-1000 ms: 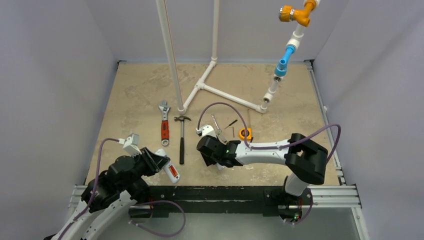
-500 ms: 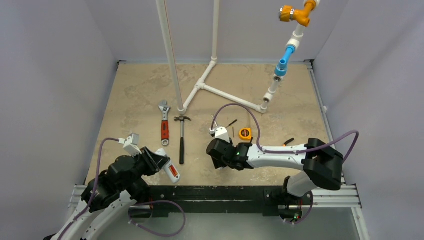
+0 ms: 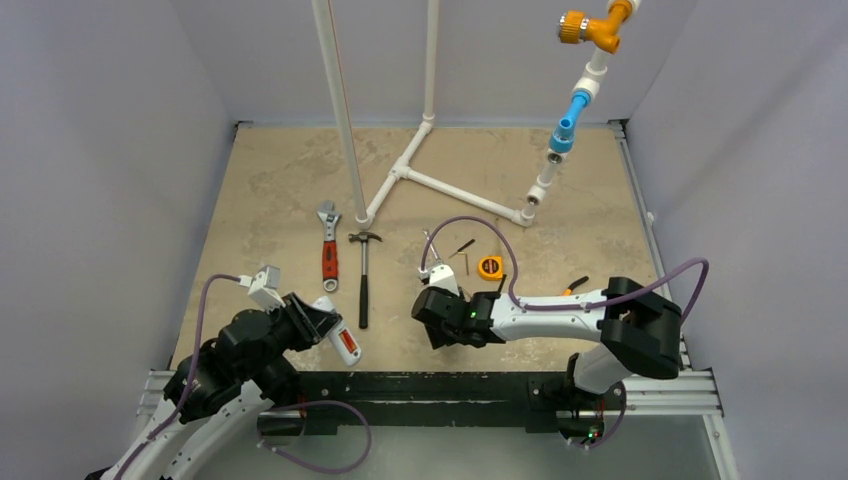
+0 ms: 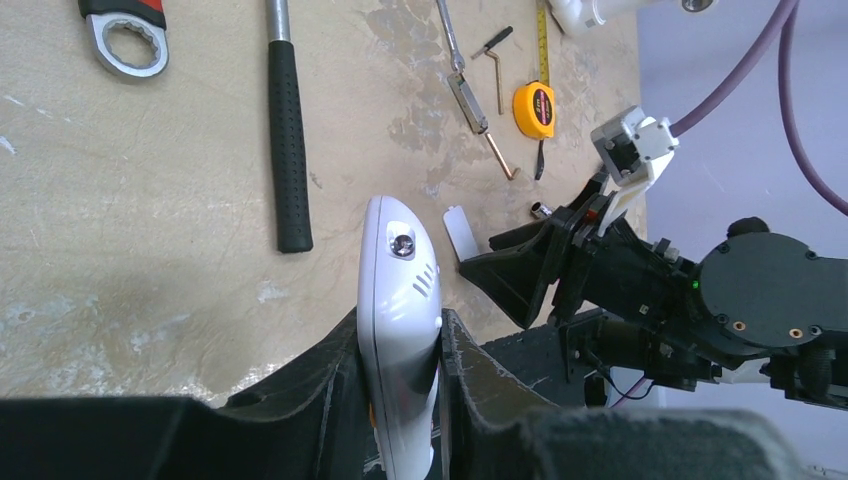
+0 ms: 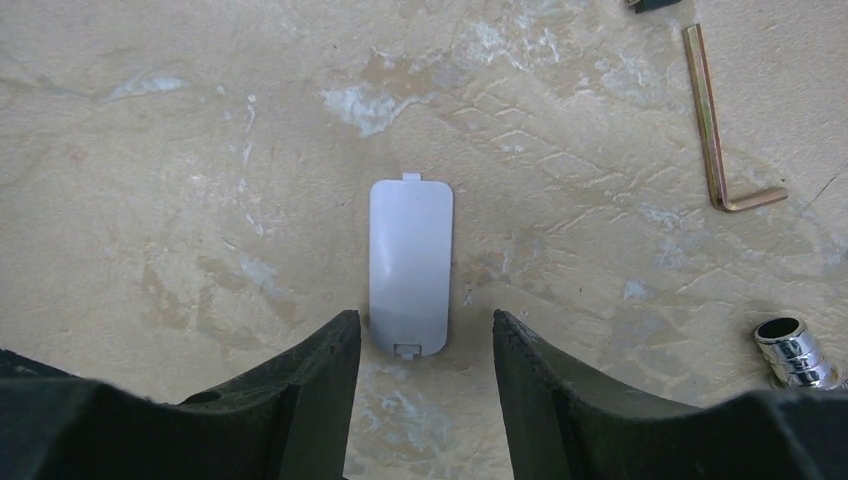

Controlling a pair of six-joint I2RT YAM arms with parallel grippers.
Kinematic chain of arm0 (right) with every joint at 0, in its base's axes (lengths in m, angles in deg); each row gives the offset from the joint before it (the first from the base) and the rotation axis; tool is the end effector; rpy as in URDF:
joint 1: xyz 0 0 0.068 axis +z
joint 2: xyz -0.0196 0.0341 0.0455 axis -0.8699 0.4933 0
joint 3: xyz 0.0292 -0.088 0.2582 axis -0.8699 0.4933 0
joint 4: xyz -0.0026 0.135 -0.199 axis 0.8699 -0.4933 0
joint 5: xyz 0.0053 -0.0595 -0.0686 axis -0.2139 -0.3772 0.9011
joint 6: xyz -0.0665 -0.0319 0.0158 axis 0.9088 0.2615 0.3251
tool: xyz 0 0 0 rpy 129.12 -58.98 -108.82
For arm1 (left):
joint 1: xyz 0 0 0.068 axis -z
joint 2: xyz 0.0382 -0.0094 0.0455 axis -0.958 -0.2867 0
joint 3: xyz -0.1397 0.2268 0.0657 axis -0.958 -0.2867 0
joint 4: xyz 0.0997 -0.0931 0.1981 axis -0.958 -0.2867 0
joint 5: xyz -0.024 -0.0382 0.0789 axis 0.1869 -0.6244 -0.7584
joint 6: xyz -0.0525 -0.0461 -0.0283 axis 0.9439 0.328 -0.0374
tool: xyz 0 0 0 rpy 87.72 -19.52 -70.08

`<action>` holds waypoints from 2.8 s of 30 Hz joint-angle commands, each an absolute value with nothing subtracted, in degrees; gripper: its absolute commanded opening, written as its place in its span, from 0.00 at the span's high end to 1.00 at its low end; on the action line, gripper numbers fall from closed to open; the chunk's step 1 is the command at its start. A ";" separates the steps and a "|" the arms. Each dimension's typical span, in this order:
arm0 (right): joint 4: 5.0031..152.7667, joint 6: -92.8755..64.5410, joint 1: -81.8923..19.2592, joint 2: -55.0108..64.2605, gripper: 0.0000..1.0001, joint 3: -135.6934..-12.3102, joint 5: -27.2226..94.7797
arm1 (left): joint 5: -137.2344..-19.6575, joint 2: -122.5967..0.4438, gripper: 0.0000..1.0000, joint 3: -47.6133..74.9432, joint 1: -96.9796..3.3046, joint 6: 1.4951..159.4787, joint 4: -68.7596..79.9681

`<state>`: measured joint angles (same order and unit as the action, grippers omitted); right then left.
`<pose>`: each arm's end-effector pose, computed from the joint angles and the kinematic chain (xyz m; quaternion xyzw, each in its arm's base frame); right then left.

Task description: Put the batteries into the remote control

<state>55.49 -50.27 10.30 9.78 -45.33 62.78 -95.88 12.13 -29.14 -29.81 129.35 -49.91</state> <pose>0.1119 0.2499 0.1651 -0.1883 0.9383 0.0915 0.2752 0.0416 -0.0256 0.2182 -0.1663 0.8311 -0.3729 0.3777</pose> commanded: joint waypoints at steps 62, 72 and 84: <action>46.44 -29.67 11.54 -6.91 0.82 -59.38 58.29 | -94.34 -5.18 1.00 -45.78 -29.70 135.70 7.67; 48.76 -28.83 11.54 -3.15 0.83 -64.48 57.85 | -91.37 -7.63 1.00 -47.74 -29.72 139.54 14.48; 50.29 -29.04 11.54 -1.21 0.84 -65.35 55.39 | -91.70 -9.34 1.00 -49.36 -29.74 140.47 17.69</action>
<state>47.93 -29.59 11.24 -1.17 -62.97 56.71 -91.83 -8.87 -48.13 -29.81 139.01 11.77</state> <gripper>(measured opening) 0.269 0.246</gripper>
